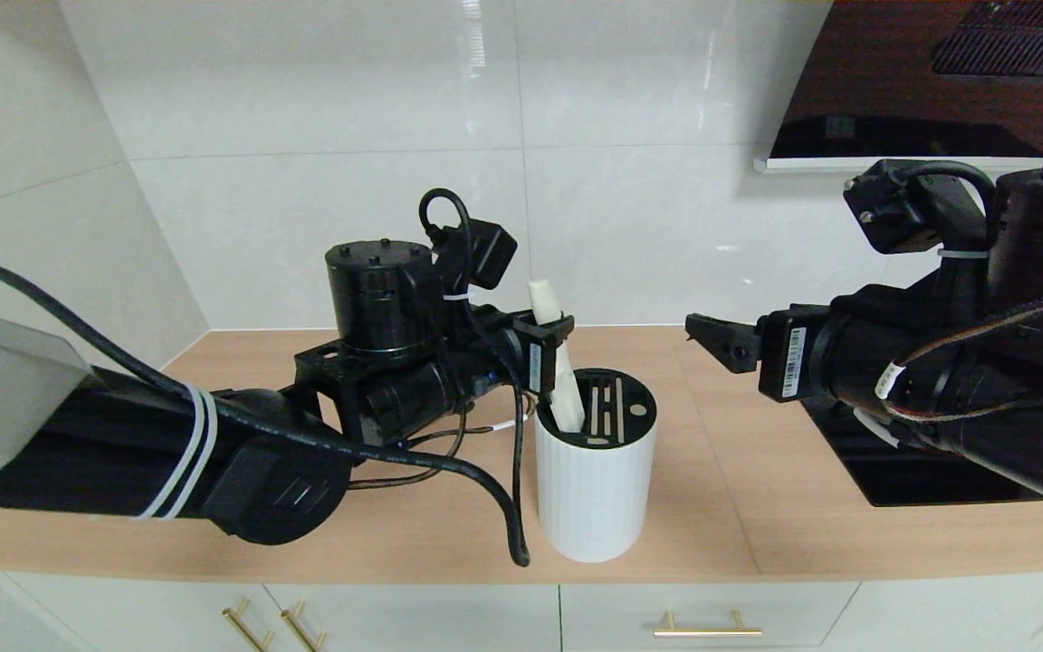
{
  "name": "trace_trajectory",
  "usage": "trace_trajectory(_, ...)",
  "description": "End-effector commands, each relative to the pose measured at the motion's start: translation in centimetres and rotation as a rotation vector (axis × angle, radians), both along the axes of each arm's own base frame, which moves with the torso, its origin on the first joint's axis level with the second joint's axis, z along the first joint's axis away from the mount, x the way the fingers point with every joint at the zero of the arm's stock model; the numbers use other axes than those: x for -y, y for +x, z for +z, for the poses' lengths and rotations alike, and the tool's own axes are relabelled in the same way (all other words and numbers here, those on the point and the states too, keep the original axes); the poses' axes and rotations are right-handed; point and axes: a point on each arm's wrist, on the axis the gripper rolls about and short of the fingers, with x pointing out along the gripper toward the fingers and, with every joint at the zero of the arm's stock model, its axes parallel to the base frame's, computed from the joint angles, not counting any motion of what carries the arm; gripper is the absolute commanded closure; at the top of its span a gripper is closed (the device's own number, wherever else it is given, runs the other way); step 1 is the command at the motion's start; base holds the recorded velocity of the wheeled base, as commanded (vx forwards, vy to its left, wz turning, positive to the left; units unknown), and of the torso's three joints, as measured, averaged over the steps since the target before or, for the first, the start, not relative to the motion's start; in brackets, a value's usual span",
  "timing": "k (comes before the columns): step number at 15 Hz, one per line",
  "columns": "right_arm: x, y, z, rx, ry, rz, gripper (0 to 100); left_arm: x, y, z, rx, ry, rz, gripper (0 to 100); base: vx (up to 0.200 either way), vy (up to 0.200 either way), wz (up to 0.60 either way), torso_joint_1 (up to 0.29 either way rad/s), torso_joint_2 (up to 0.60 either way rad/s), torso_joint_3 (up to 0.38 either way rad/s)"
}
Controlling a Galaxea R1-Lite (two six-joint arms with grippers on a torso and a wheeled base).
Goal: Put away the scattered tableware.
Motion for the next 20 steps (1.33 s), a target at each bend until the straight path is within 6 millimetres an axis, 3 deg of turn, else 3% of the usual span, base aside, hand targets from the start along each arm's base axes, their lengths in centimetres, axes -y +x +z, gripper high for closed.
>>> trace_trajectory(1, 0.0, 0.0, 0.0, -0.001, -0.001, 0.000, 0, 0.4, 0.2, -0.8, -0.019, 0.012, -0.004, 100, 0.000, 0.000, 0.00, 0.000, 0.00, 0.000)
trace_trajectory(12, 0.0, 0.0, -0.2, -0.004, -0.004, 0.000, 0, 1.7, 1.4, -4.3, -0.088, 0.061, -0.015, 100, 0.000, 0.000, 0.00, 0.000, 0.00, 0.000)
trace_trajectory(20, 0.0, 0.0, -0.1, -0.003, -0.003, 0.000, 0, 2.1, 2.0, -4.9, -0.070, 0.047, -0.004, 100, 0.000, 0.000, 0.00, 0.000, 0.00, 0.000)
